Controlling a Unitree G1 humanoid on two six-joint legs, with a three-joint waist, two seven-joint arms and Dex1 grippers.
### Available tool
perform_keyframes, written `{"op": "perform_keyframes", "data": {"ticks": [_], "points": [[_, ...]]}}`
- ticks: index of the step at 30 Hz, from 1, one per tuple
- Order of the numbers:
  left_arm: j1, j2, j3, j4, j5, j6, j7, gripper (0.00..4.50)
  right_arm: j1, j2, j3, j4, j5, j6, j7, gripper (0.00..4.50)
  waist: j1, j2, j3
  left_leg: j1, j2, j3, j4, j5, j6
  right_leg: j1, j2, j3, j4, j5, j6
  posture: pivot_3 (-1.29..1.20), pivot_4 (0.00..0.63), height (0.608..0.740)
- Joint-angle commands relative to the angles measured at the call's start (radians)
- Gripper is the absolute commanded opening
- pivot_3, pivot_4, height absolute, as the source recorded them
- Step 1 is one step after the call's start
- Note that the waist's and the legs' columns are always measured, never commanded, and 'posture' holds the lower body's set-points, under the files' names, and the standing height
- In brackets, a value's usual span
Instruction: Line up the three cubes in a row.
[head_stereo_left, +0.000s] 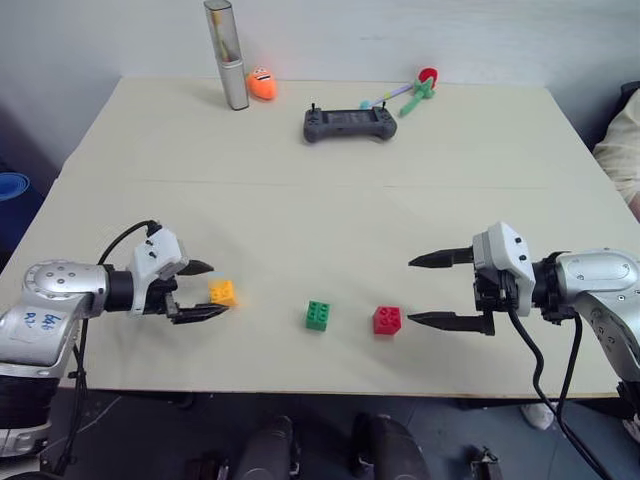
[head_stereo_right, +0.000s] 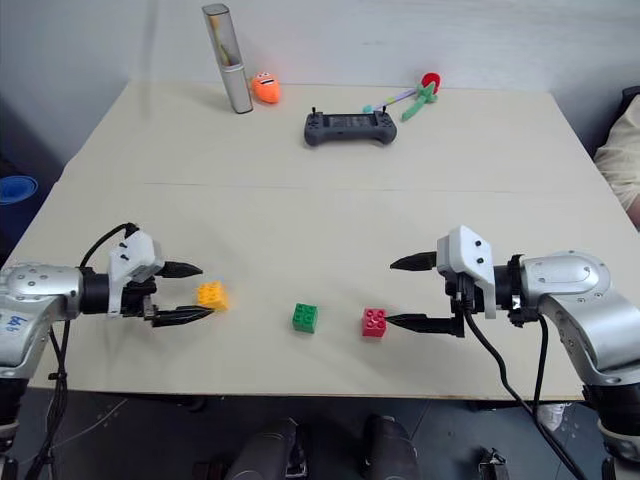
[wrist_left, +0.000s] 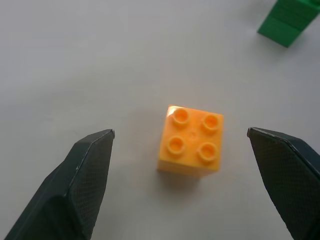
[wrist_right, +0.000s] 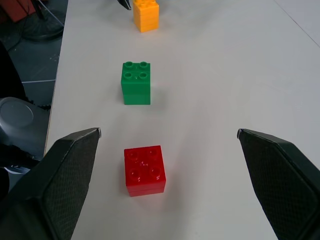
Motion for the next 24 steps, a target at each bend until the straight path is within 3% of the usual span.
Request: {"op": "perform_keyframes", "data": {"ticks": [1, 4, 7, 15, 20, 24], "points": [[-0.002, -0.014, -0.027, 0.010, 0.029, -0.047, 0.031, 4.47, -0.018, -0.001, -0.009, -0.016, 0.004, -0.005, 0.006, 4.50, -0.002, 0.000, 0.000, 0.000, 0.000, 0.000, 0.000, 0.000, 0.000, 0.000, 0.000, 0.000, 0.000, 0.000, 0.000, 0.00, 0.150, 0.740], [-0.018, -0.026, -0.052, 0.050, 0.039, -0.075, 0.031, 4.47, -0.007, -0.005, -0.014, -0.029, 0.005, -0.002, 0.003, 4.50, -0.003, 0.000, 0.000, 0.000, 0.001, 0.002, -0.001, 0.000, 0.000, -0.001, 0.001, 0.000, 0.000, 0.000, 0.000, 0.00, 0.150, 0.740], [-0.035, -0.028, -0.075, 0.084, 0.044, -0.101, 0.018, 3.93, -0.004, -0.005, -0.017, -0.035, 0.007, 0.003, -0.004, 4.50, -0.003, 0.000, 0.000, 0.000, 0.001, 0.002, -0.001, 0.000, 0.000, -0.001, 0.001, 0.000, 0.000, 0.000, 0.000, 0.00, 0.150, 0.740], [-0.068, 0.000, -0.088, 0.138, 0.036, -0.152, -0.063, 1.52, 0.023, -0.009, -0.031, -0.055, 0.009, 0.009, -0.019, 4.50, -0.001, 0.000, 0.000, 0.000, 0.001, 0.002, -0.001, 0.000, 0.000, -0.001, 0.001, 0.000, 0.000, 0.000, 0.000, 0.00, 0.150, 0.740], [-0.110, -0.017, -0.068, 0.198, -0.019, -0.312, -0.200, 1.52, 0.041, -0.007, -0.035, -0.072, 0.022, 0.020, -0.027, 4.50, -0.001, 0.000, 0.000, 0.000, 0.001, 0.002, -0.001, 0.000, 0.000, -0.001, 0.001, 0.001, 0.000, 0.000, 0.000, 0.00, 0.150, 0.740], [-0.175, 0.007, -0.142, 0.320, 0.041, -0.474, -0.328, 1.52, 0.051, -0.004, -0.035, -0.080, 0.022, 0.024, -0.031, 4.50, -0.001, 0.000, 0.000, 0.000, 0.001, 0.002, 0.000, 0.000, 0.000, -0.001, 0.001, 0.000, 0.000, 0.000, 0.000, 0.00, 0.150, 0.740]]}}
